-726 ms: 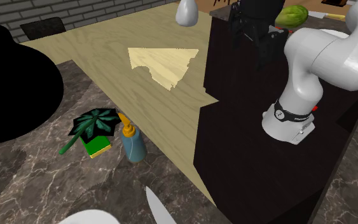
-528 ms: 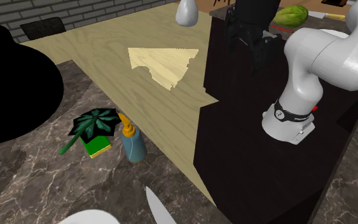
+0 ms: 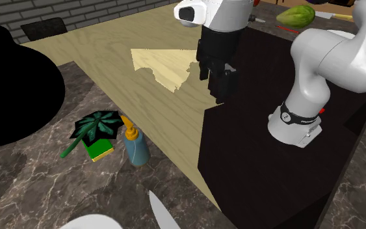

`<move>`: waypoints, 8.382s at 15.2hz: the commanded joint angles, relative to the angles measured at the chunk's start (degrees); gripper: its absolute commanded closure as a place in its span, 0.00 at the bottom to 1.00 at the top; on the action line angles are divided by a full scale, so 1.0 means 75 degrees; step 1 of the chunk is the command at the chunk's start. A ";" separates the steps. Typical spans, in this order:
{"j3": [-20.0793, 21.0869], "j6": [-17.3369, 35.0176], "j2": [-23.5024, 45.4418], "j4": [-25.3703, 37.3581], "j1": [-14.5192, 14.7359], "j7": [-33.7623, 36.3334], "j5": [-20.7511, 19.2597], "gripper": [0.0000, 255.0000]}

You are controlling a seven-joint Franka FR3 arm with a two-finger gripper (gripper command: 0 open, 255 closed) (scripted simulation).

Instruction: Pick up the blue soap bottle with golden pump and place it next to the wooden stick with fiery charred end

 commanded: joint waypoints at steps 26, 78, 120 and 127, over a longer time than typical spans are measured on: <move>-0.0639 0.4885 0.4729 0.1703 0.0214 -0.1278 0.1849 0.00; -0.0645 0.1075 0.3199 0.4028 0.0204 -0.0622 0.1155 1.00; 0.3428 -0.0617 -0.1077 0.1584 0.1983 0.4805 0.1779 1.00; 0.4578 -0.0869 -0.0974 0.2040 0.2279 0.6108 0.2141 1.00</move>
